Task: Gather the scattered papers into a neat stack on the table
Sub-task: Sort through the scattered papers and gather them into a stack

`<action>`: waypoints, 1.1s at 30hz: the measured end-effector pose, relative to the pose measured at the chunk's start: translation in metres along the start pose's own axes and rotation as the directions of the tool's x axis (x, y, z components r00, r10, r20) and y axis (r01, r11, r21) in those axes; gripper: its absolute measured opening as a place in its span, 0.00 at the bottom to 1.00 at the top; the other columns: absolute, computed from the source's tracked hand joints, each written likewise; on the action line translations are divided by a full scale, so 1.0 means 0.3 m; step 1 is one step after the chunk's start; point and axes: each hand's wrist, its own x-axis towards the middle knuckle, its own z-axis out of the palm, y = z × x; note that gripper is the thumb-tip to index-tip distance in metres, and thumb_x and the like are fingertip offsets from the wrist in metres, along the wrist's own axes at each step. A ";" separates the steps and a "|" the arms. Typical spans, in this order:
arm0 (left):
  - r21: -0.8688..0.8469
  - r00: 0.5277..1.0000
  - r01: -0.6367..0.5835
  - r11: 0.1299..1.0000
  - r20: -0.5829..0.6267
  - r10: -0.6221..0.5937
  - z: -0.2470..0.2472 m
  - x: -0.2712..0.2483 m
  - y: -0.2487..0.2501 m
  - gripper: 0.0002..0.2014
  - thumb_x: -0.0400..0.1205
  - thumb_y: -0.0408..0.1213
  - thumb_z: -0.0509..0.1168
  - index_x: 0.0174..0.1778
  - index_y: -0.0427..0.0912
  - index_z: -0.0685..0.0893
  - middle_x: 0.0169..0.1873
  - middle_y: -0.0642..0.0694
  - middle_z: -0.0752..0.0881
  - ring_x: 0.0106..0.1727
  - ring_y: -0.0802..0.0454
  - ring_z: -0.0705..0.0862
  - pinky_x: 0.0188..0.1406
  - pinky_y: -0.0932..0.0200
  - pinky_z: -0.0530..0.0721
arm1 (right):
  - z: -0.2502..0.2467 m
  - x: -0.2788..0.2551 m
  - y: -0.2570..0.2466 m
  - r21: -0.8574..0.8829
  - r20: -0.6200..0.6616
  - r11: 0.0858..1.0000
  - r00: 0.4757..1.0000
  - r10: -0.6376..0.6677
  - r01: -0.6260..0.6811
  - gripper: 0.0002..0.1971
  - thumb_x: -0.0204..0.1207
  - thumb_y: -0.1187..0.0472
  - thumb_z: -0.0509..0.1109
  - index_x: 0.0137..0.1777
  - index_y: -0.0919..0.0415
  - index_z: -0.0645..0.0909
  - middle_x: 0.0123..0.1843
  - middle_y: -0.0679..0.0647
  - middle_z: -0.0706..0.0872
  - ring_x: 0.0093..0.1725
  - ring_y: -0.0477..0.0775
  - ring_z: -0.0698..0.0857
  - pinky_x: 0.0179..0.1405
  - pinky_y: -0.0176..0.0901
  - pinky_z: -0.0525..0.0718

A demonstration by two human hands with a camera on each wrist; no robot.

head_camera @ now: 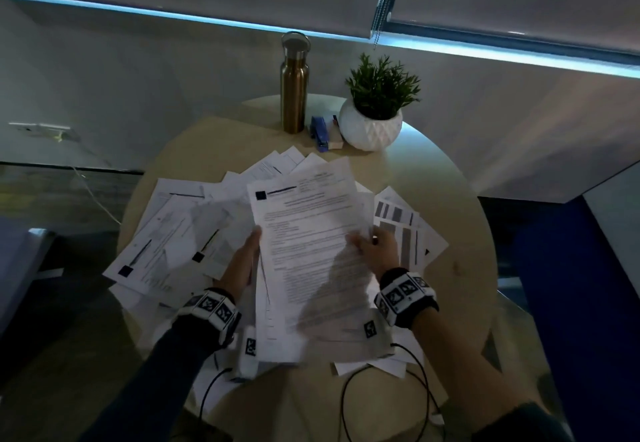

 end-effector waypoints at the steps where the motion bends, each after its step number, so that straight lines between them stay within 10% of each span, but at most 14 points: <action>1: 0.030 1.000 -0.019 0.999 0.022 0.018 0.004 -0.005 0.000 0.25 0.77 0.56 0.64 0.68 0.49 0.80 0.64 0.50 0.84 0.63 0.53 0.83 0.71 0.47 0.75 | 0.015 -0.015 -0.012 0.060 0.029 0.998 0.999 -0.022 0.020 0.03 0.73 0.62 0.74 0.43 0.61 0.84 0.42 0.59 0.88 0.42 0.58 0.86 0.42 0.51 0.86; 5: 0.117 0.992 -0.123 0.985 -0.010 0.125 0.005 -0.008 -0.015 0.20 0.80 0.33 0.67 0.69 0.42 0.78 0.56 0.56 0.84 0.52 0.68 0.85 0.62 0.61 0.82 | 0.039 -0.042 -0.004 0.316 0.159 0.949 0.987 -0.038 -0.014 0.19 0.74 0.65 0.73 0.63 0.56 0.72 0.59 0.62 0.84 0.57 0.59 0.84 0.54 0.50 0.85; 8: 0.127 0.986 -0.167 0.978 0.010 0.167 -0.008 -0.019 0.014 0.21 0.80 0.31 0.66 0.69 0.44 0.76 0.57 0.58 0.84 0.57 0.66 0.84 0.59 0.67 0.82 | 0.020 -0.062 -0.015 0.364 0.319 0.905 0.942 0.099 -0.219 0.35 0.72 0.65 0.75 0.71 0.56 0.57 0.61 0.60 0.82 0.54 0.53 0.84 0.43 0.41 0.82; 12: 0.159 0.915 -0.324 0.933 -0.197 0.352 -0.020 -0.025 0.064 0.33 0.78 0.28 0.67 0.76 0.47 0.62 0.70 0.53 0.74 0.68 0.64 0.76 0.64 0.65 0.76 | 0.009 -0.077 -0.034 0.455 0.171 0.890 0.979 -0.115 0.025 0.12 0.70 0.75 0.74 0.51 0.65 0.81 0.47 0.63 0.87 0.44 0.57 0.88 0.42 0.46 0.89; 17: 0.158 0.768 -0.473 0.867 -0.407 0.493 0.018 -0.054 0.076 0.38 0.78 0.25 0.66 0.80 0.41 0.52 0.71 0.51 0.71 0.68 0.66 0.75 0.63 0.74 0.75 | 0.070 -0.159 -0.109 0.327 -0.111 0.833 0.894 -0.434 0.445 0.04 0.79 0.68 0.67 0.49 0.59 0.77 0.46 0.52 0.84 0.49 0.53 0.85 0.47 0.48 0.87; 22: 0.210 0.874 -0.222 0.952 -0.391 0.289 0.034 -0.041 -0.034 0.41 0.76 0.37 0.70 0.81 0.38 0.54 0.77 0.38 0.68 0.77 0.44 0.69 0.75 0.50 0.68 | 0.150 -0.187 -0.059 0.317 0.007 0.907 0.955 -0.295 0.278 0.18 0.80 0.72 0.62 0.62 0.52 0.66 0.53 0.38 0.77 0.49 0.19 0.79 0.48 0.26 0.82; 26: 0.275 0.831 -0.266 0.924 -0.420 0.364 -0.019 -0.039 -0.034 0.26 0.81 0.36 0.65 0.75 0.38 0.69 0.71 0.45 0.75 0.71 0.49 0.74 0.73 0.52 0.71 | 0.160 -0.129 -0.038 0.333 0.061 0.925 0.974 -0.217 0.185 0.10 0.80 0.58 0.66 0.60 0.50 0.74 0.56 0.47 0.84 0.53 0.37 0.85 0.53 0.44 0.86; 30: 0.331 0.759 -0.197 0.923 -0.545 0.357 -0.125 -0.084 -0.043 0.23 0.81 0.32 0.64 0.73 0.38 0.72 0.68 0.40 0.78 0.68 0.46 0.75 0.69 0.53 0.71 | 0.150 -0.026 0.044 -0.129 0.044 0.987 0.995 -0.086 0.091 0.29 0.71 0.42 0.72 0.67 0.57 0.71 0.64 0.53 0.78 0.64 0.55 0.78 0.62 0.55 0.78; 33: 0.295 0.760 -0.111 0.949 -0.590 0.273 -0.177 -0.145 -0.085 0.23 0.81 0.33 0.63 0.73 0.42 0.71 0.69 0.38 0.77 0.70 0.40 0.74 0.67 0.50 0.69 | 0.163 0.036 0.100 -0.581 0.013 0.803 0.985 0.171 -0.132 0.44 0.68 0.40 0.74 0.76 0.63 0.59 0.75 0.60 0.66 0.75 0.62 0.66 0.72 0.60 0.71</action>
